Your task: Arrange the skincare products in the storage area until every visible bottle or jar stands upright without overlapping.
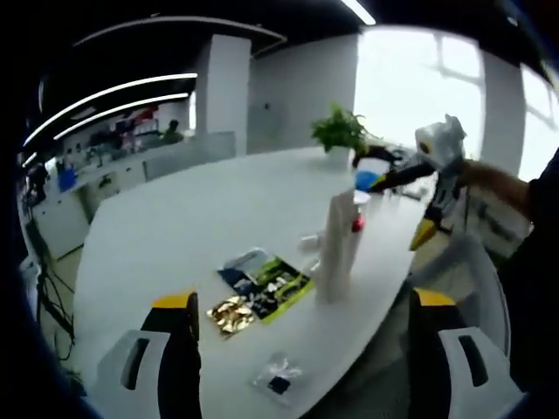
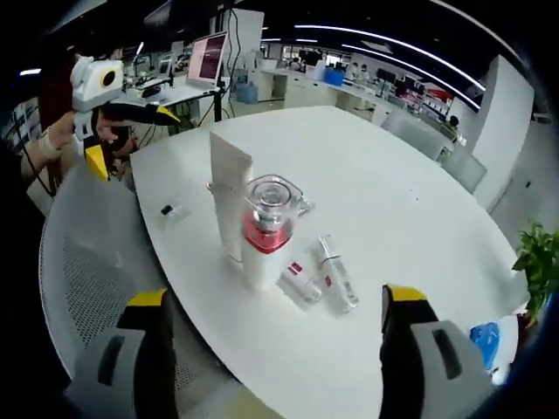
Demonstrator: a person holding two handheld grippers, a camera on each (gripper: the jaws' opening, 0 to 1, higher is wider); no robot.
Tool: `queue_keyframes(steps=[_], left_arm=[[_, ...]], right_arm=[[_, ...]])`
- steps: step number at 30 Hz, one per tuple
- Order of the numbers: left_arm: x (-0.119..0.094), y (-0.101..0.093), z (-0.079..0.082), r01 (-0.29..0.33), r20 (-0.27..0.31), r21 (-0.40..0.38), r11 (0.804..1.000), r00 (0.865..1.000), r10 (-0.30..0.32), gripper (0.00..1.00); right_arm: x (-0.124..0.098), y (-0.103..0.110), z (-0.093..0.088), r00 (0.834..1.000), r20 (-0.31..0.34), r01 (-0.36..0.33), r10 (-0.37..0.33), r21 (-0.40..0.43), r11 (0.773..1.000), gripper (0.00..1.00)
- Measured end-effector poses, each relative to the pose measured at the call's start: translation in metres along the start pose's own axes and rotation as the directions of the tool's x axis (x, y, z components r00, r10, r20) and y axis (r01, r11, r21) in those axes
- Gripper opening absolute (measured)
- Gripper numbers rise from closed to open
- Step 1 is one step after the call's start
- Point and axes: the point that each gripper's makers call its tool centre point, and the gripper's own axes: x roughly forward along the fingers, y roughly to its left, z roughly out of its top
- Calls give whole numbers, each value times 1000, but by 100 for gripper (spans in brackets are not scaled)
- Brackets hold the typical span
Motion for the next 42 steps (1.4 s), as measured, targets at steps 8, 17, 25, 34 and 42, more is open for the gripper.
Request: queue_keyframes(steps=[8, 17, 25, 34, 42], left_arm=[[-4, -5, -5, -49, -6, -33, 998, 999, 49, 97], [-10, -2, -5, -108, -3, -49, 993, 994, 108, 97], [-15, 1, -7, -163, -4, -60, 985, 987, 163, 94], [-16, 4, -8, -207, -19, -81, 975, 978, 206, 93], [-15, -4, -10, -235, -41, -104, 967, 972, 232, 93]], right_arm=[[20, -37, -21, 994, -111, -34, 23, -105, 994, 93], [42, -64, -27, 985, -167, -64, 36, -165, 984, 72], [65, -77, -31, 969, -233, -122, 78, -180, 976, 53], [99, -83, -34, 944, -297, -191, 141, -146, 971, 35], [115, -74, -44, 908, -362, -272, 211, -127, 954, 31]])
